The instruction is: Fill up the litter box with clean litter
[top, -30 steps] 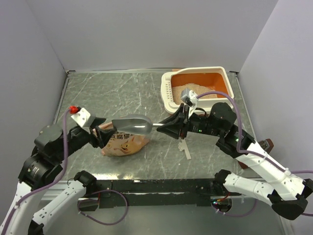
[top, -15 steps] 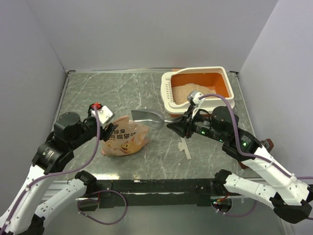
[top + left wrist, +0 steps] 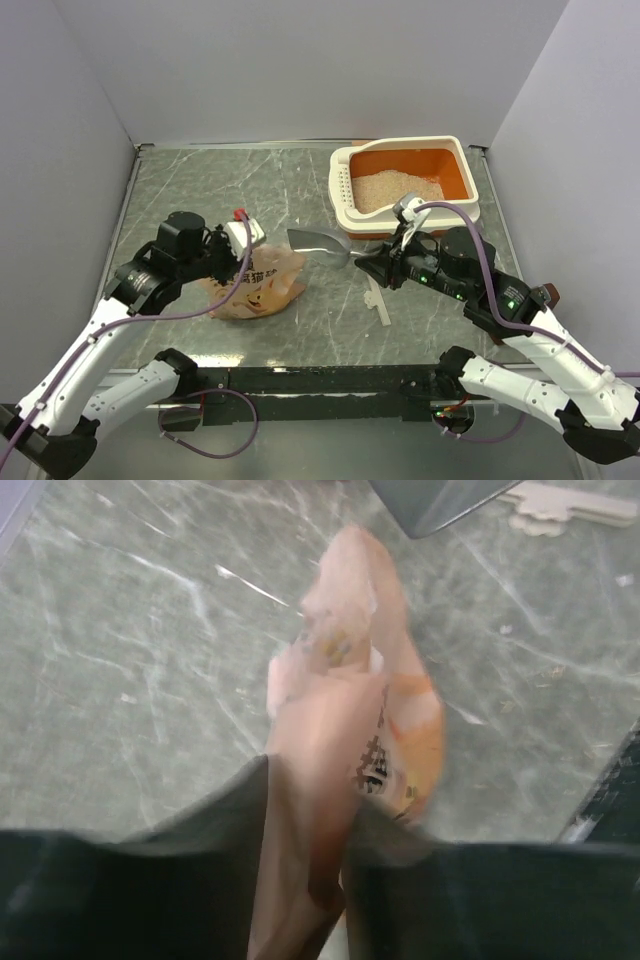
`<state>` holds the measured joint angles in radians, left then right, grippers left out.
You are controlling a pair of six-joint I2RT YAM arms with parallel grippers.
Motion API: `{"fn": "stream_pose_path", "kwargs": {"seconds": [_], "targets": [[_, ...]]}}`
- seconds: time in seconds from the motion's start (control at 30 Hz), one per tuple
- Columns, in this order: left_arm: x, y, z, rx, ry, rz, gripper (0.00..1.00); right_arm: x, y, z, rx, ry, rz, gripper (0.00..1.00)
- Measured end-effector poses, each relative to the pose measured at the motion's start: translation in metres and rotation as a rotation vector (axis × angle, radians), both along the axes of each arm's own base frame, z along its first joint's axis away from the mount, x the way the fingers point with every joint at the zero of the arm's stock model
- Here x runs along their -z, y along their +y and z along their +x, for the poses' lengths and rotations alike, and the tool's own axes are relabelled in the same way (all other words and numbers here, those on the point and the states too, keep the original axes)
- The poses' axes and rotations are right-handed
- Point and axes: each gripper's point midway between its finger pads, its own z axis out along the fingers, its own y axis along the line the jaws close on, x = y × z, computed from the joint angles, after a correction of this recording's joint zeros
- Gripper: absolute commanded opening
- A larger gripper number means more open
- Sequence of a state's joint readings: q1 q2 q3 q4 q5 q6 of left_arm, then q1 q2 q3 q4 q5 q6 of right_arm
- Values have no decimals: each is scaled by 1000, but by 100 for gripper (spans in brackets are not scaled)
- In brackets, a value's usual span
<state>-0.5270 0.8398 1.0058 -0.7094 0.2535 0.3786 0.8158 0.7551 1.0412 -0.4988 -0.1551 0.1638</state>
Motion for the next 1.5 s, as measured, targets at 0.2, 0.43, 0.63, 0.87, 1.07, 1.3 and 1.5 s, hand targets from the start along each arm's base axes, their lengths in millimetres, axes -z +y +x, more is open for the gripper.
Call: {"fn": "stream_pose_path", "kwargs": {"seconds": [0.2, 0.43, 0.63, 0.87, 1.07, 1.3, 1.5], "targets": [[6, 1, -4, 18, 6, 14, 1, 15, 5, 3, -7, 57, -67, 0], [11, 11, -20, 0, -50, -34, 1, 21, 15, 8, -41, 102, -134, 0], [11, 16, -29, -15, -101, -87, 1, -3, 36, 4, -125, 48, -155, 0], [10, 16, -31, -25, -131, -128, 1, -15, 70, -6, -279, -69, -256, 0], [6, 15, -37, -9, -140, -149, 1, 2, 66, 11, -275, -157, -393, 0], [5, 13, -44, 17, -135, -164, 1, 8, 66, 22, -341, -324, -492, 0], [5, 13, -45, 20, -135, -166, 1, 7, 70, 17, -418, -391, -507, 0]]}}
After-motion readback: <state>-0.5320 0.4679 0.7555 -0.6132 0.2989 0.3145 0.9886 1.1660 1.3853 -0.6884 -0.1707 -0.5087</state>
